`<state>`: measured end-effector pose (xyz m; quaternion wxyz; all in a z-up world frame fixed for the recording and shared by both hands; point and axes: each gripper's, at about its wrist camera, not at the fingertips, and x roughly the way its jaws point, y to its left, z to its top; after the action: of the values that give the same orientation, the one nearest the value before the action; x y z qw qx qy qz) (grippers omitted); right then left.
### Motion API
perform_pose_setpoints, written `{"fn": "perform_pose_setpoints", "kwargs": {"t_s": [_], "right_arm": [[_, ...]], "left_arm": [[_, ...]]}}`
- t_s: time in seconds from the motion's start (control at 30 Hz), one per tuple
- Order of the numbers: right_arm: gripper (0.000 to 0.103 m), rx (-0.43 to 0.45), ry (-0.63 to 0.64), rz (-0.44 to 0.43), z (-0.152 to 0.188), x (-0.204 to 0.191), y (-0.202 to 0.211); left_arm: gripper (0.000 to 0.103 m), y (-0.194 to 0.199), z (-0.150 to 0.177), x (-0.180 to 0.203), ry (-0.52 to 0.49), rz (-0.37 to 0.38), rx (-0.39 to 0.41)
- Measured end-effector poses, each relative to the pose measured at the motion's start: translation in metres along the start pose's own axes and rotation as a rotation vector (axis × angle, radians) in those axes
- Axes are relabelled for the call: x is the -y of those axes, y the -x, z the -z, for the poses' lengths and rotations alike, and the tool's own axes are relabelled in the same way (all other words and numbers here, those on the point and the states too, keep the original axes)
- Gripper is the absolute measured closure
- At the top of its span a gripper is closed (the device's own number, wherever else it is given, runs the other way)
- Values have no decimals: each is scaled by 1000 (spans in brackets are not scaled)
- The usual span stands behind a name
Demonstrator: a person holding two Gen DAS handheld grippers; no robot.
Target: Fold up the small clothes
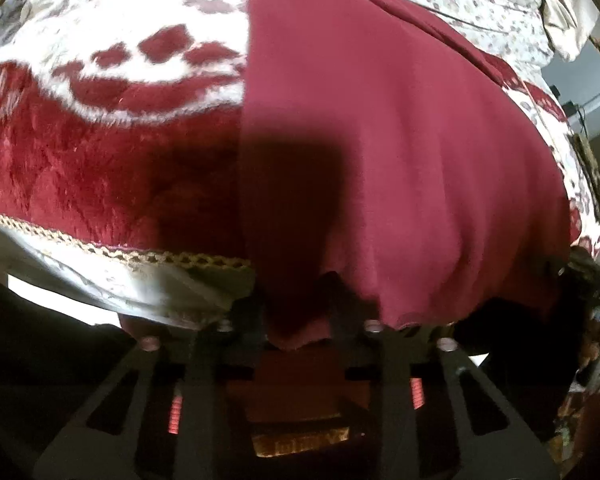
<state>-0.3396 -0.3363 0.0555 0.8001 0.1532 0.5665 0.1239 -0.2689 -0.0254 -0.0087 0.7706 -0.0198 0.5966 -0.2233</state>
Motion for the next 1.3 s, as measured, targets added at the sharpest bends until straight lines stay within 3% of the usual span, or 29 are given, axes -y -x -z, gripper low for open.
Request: {"fn": "perform_pose_setpoints", "kwargs": {"t_s": [0.07,0.3,0.4,0.53,0.73,0.9,1.07,1.17,1.3], "right_arm": [[86,32,30,-23,-5,-5,10],[93,131,77,-123,-32,-16,40],[93,208,82,-164,-48,-19,57],[93,314,72,-151,-81,-16,76],[93,416,-18,-139,-145,13,83],[93,416,-66,-98,-207,34,64],[93,390,-146,-51,-249,64,30],[94,369,-224,-41,-266,90,7],[94,296,-298,-21,-282,118,-27]], "left_arm": [[95,6,0,1,-14,2,9],[97,66,-33,-6,-2,135,163],[97,88,-58,-3,-16,147,243],[97,103,-97,-4,-11,167,315],[99,98,-174,4,15,164,377],[101,83,-239,-6,54,116,398],[101,58,-290,-25,108,65,399],[101,42,-306,-33,120,43,376],[101,33,-309,-37,119,69,357]]}}
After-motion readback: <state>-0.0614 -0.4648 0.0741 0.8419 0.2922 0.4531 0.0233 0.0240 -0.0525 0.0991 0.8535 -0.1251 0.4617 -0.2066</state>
